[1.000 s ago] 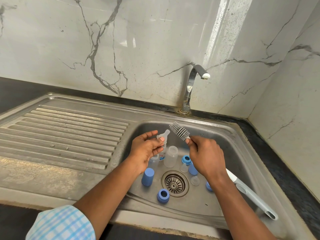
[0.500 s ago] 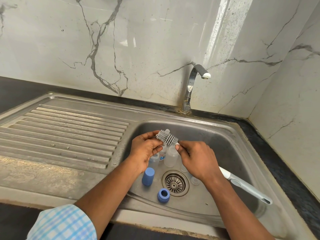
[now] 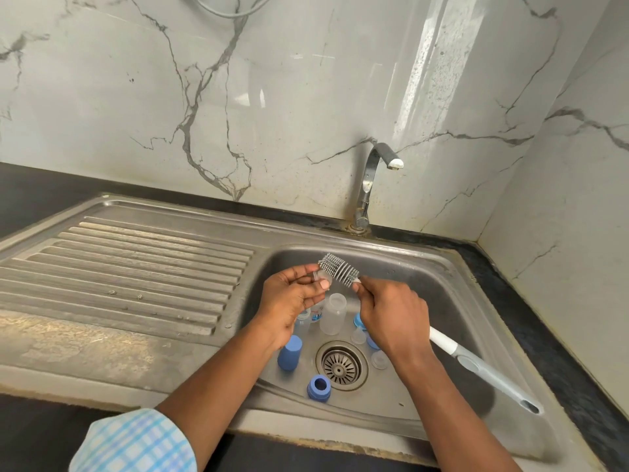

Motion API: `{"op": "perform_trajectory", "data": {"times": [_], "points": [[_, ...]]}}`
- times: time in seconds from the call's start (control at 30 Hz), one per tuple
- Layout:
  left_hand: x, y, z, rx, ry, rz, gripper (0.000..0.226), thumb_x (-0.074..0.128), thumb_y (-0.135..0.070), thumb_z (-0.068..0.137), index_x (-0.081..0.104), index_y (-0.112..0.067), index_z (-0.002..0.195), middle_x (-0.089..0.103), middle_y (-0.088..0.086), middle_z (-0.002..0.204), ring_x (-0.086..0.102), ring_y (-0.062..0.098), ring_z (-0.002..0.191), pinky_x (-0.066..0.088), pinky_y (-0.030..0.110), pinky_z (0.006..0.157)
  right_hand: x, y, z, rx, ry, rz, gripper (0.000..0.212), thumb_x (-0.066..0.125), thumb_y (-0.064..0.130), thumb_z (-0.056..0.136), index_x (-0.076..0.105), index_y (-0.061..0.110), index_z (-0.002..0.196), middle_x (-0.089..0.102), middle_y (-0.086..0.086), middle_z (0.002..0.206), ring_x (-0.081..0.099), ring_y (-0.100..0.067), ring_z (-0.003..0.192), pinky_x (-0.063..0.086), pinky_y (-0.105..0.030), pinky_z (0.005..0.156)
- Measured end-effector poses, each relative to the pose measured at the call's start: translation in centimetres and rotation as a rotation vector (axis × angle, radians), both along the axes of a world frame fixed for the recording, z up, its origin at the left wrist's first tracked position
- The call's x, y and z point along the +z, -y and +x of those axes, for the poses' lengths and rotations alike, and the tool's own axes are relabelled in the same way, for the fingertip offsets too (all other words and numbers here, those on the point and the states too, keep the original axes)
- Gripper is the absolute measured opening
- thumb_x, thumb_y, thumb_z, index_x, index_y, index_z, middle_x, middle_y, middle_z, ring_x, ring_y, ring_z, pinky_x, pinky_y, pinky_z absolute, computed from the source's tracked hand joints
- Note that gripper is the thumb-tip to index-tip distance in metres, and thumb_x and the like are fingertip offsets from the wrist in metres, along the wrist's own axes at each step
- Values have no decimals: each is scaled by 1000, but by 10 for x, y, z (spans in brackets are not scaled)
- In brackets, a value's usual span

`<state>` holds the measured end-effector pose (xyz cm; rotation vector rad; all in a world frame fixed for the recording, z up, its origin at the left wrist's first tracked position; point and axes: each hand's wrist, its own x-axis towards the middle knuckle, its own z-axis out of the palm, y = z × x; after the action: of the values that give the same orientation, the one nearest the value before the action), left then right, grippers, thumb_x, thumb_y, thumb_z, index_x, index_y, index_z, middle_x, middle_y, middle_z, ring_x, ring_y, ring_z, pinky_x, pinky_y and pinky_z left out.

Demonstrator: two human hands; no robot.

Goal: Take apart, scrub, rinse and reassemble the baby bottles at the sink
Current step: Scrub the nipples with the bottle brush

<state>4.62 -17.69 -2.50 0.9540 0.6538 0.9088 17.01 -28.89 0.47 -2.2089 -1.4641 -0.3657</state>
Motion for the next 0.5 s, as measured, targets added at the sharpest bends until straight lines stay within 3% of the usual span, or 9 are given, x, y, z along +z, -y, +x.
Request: {"op": "perform_trajectory", "data": {"times": [0.17,0.33,0.5], "points": [[3,16,-4,37,49,-31,34,69,9,83,67,-10,110,76,6,93,73,15,85,57,22,65,4,17,-16,26,-12,33,28,46,39,101,64,22,88,64,3,72,60,-23,67,46,-33,59],[4,28,-12,63,24,-31,33,62,17,84,68,-7,106,75,7,89,73,15,81,57,21,65,-4,34,-29,122,-28,-37,28,45,40,100,63,22,87,65,3,75,61,-24,71,50,-37,64],[4,45,-21,86,-24,43,32,70,12,81,71,-7,107,76,7,91,72,17,84,59,24,72,1,43,-18,-88,23,43,30,45,39,101,67,22,91,68,2,80,64,-26,72,47,-34,62]]}}
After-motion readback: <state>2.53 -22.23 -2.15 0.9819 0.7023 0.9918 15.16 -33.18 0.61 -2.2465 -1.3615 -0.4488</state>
